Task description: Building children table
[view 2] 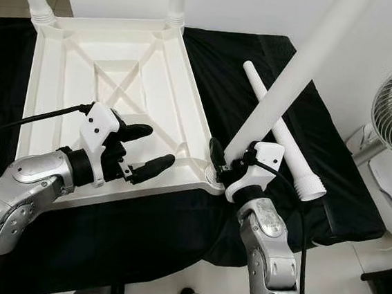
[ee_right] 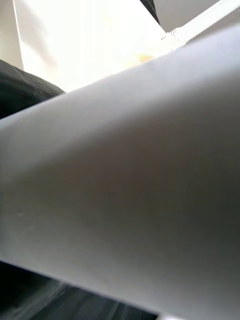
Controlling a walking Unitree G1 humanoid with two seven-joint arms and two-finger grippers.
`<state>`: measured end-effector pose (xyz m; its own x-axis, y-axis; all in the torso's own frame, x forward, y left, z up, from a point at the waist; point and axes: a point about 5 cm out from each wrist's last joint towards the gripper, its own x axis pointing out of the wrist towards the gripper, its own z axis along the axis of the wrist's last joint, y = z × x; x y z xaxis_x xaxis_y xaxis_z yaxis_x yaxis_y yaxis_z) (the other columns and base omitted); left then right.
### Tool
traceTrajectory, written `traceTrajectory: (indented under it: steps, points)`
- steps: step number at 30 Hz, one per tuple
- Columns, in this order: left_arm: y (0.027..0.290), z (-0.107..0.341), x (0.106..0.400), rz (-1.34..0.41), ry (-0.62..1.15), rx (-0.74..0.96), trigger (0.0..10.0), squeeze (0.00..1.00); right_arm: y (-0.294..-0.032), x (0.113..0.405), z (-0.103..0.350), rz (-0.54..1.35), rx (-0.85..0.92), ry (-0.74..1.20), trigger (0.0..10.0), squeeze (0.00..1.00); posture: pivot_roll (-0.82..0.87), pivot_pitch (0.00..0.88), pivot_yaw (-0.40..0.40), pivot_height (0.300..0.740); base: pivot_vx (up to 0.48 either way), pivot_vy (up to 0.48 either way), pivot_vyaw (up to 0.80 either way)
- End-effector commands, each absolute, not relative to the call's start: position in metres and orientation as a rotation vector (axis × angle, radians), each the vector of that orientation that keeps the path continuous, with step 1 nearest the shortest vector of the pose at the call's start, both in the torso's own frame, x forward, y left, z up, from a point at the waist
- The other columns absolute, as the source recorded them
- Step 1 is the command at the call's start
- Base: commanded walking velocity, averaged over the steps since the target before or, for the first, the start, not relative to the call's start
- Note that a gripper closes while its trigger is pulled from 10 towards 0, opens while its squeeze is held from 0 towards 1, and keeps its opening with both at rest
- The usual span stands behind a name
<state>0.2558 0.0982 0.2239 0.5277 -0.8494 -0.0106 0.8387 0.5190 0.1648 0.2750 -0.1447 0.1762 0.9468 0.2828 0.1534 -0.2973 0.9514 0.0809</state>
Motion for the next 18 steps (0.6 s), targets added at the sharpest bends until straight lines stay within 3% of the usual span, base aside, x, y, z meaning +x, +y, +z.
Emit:
traceTrajectory:
  steps: [1,6,11,18]
  points:
    - [0.099,0.227,0.255,-0.980,-0.085,0.157,10.0,0.00,-0.157,0.273,0.133,0.224,0.065,0.082,10.0,0.00,0.08,0.238,-0.015,0.740,0.000,0.000,0.00]
    - [0.100,0.227,0.255,-0.978,-0.087,0.156,10.0,0.00,-0.156,0.271,0.131,0.220,0.044,0.074,10.0,0.00,0.08,0.232,-0.020,0.740,0.000,0.000,0.00]
    - [0.100,0.228,0.255,-0.973,-0.092,0.155,10.0,0.00,-0.148,0.263,0.129,0.265,-0.166,0.005,10.0,0.00,0.08,0.232,-0.020,0.740,0.000,0.000,0.00]
    - [0.102,0.230,0.256,-0.967,-0.097,0.157,10.0,0.00,-0.148,0.257,0.121,0.267,-0.183,0.010,10.0,0.00,0.08,0.232,-0.020,0.740,0.000,0.000,0.00]
